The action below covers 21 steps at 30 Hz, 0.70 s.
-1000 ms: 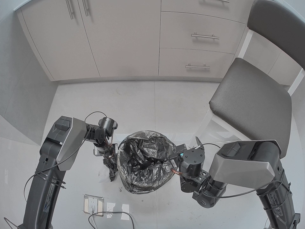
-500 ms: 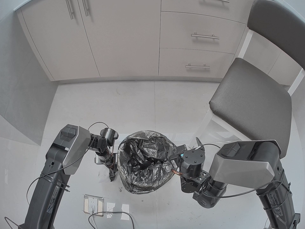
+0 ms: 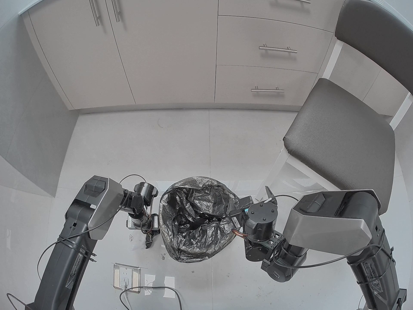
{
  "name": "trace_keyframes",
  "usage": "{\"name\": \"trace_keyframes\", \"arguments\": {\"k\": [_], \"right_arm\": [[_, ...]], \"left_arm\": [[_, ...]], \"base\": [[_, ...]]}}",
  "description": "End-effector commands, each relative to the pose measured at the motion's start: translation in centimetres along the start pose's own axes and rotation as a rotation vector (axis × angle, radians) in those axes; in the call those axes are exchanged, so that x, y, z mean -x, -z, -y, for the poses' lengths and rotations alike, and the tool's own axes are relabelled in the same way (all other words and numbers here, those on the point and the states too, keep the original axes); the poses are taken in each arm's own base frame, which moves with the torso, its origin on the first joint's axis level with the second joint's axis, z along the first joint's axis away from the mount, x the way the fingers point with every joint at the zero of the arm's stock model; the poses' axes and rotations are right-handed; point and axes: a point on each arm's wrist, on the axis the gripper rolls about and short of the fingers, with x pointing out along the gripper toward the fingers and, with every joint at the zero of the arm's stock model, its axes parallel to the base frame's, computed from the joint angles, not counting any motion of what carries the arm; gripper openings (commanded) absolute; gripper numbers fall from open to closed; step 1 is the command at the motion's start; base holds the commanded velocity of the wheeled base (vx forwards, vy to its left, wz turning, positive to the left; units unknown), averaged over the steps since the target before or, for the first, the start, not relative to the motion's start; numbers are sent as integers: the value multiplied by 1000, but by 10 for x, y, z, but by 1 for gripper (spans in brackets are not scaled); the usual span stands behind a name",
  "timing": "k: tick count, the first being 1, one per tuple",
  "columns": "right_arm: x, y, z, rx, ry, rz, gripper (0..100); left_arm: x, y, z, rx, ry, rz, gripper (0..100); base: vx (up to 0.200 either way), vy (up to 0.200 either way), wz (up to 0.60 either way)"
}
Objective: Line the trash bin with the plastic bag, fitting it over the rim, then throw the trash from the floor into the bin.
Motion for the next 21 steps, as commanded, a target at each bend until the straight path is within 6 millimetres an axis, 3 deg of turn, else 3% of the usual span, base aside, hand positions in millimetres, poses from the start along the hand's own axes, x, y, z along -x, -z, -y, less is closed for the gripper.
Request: {"name": "trace_keyframes", "arguments": {"k": [1,3,4,14,18,21], "right_arm": [[0,-2,1,-11,4,12,100],[0,-1,0,-10,3,11,100],[0,-1,0,-10,5,10,100],[0,-1,0,-12,6,9,100],[1,0,2,-10,5,7,100],[1,-5,4,-12,9,12,100]], "left_arm": [[-8,6,-1,-2,-5,-17,100],[-10,7,-1,-3,-9,-21,100],[-10,7,-1,-1,-10,-21,0],[-2,0,-2,0,-5,4,0],[14,-8,-1,1,0,8,0],[44,-19,-1,-5,0,2,0]], "base": [[0,0,0],[0,0,0],[0,0,0],[0,0,0],[0,0,0],[0,0,0]]}}
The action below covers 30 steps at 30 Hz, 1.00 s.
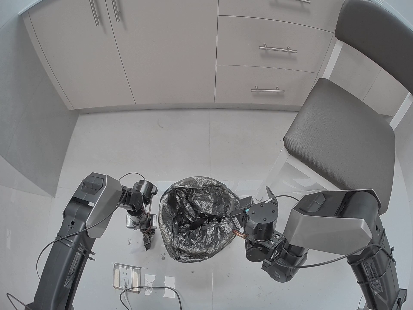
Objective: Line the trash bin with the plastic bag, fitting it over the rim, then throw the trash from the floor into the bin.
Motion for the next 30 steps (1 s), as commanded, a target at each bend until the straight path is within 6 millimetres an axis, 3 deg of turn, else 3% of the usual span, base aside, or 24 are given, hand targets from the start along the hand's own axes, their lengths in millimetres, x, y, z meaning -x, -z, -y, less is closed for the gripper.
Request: {"name": "trace_keyframes", "arguments": {"k": [1,2,5,6,9,13,16,17,18,24,27,28,30], "right_arm": [[1,-6,4,-14,8,17,100],[2,-7,6,-12,8,16,100],[4,-9,9,-8,7,14,100],[7,-9,11,-4,5,10,100],[9,-14,16,-7,6,13,100],[10,-20,18,-18,10,23,100],[13,-19,21,-10,5,17,100],[13,-19,21,-10,5,17,100],[15,-17,22,-3,0,10,100],[13,-19,22,-6,9,14,100],[13,-20,22,-8,10,18,100],[13,-20,22,-8,10,18,100],[13,-22,22,-13,11,21,100]], "left_arm": [[39,-17,1,1,11,28,0],[58,-23,0,2,14,29,0],[80,-28,1,-6,19,33,0],[98,-32,1,-9,24,40,0],[127,-37,-1,-22,28,46,0],[146,-42,-3,-45,32,73,0],[177,-46,-6,-62,30,106,0],[177,-46,-6,-62,30,106,0],[200,-45,-3,-75,36,114,0],[259,-36,13,-122,69,155,0],[291,-23,30,-173,92,175,0],[292,-22,31,-174,93,175,0],[321,-6,54,-231,118,212,0]], "base": [[0,0,0],[0,0,0],[0,0,0],[0,0,0],[0,0,0],[0,0,0],[0,0,0],[0,0,0],[0,0,0],[0,0,0],[0,0,0],[0,0,0],[0,0,0]]}}
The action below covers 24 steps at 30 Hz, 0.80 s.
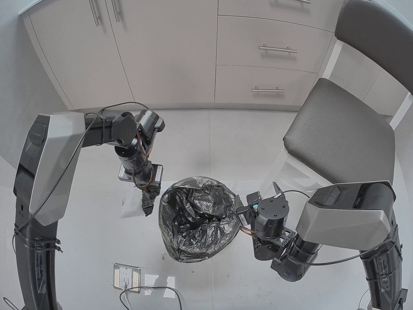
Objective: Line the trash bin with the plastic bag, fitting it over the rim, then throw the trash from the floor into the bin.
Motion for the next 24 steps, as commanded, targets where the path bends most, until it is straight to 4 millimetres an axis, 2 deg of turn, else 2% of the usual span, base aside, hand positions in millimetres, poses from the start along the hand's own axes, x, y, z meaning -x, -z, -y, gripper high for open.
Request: {"name": "trace_keyframes", "arguments": {"k": [1,2,4,6,8,12,13,17,24], "right_arm": [[0,-6,2,-21,9,20,100],[0,-6,2,-22,10,21,100],[0,-8,3,-26,11,25,100],[1,-9,4,-26,12,26,100],[1,-9,4,-26,12,26,100],[1,-10,4,-27,12,27,100],[1,-10,4,-29,11,28,100],[0,-10,4,-29,13,28,100],[-2,-10,8,-32,23,25,100]], "left_arm": [[74,10,39,-85,55,113,0],[86,16,52,-118,66,129,0],[96,21,62,-145,78,142,0],[113,33,80,-202,106,146,0],[120,43,90,-242,113,122,0],[123,50,96,-264,115,103,0],[127,57,107,-272,124,96,0],[126,66,122,-298,136,89,0],[114,70,132,-319,125,70,0]], "base": [[0,0,0],[0,0,0],[0,0,0],[0,0,0],[0,0,0],[0,0,0],[0,0,0],[0,0,0],[0,0,0]]}}
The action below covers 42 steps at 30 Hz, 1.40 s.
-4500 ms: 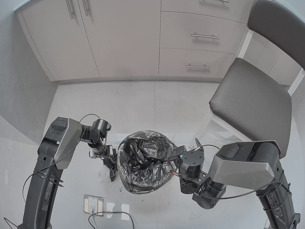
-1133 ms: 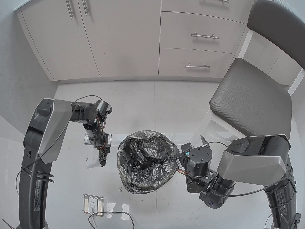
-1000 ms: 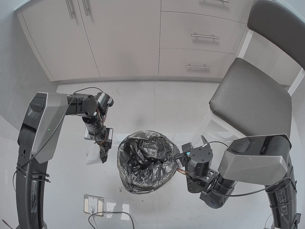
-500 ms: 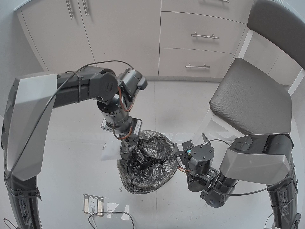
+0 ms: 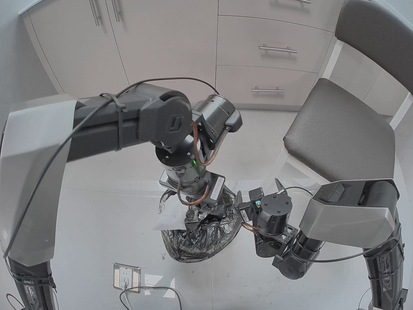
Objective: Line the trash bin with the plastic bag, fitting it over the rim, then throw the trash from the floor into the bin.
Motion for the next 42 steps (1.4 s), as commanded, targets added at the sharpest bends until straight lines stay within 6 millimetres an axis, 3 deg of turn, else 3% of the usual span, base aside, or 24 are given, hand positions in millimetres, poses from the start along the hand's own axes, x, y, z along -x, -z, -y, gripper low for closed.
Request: {"name": "trace_keyframes", "arguments": {"k": [1,18,30,31,42], "right_arm": [[0,-3,2,-16,8,13,100],[-1,-2,1,-14,7,12,100],[0,-3,2,-16,9,12,100],[0,-3,2,-17,9,13,100],[0,-6,4,-24,12,20,100]], "left_arm": [[-14,2,7,-14,-5,-24,0],[-65,-4,-6,24,-60,-55,0],[-74,-7,-4,28,-55,-27,0],[-74,-7,-4,24,-55,-27,100],[-76,-8,-3,7,-56,-14,100]], "base": [[0,0,0],[0,0,0],[0,0,0],[0,0,0],[0,0,0]]}}
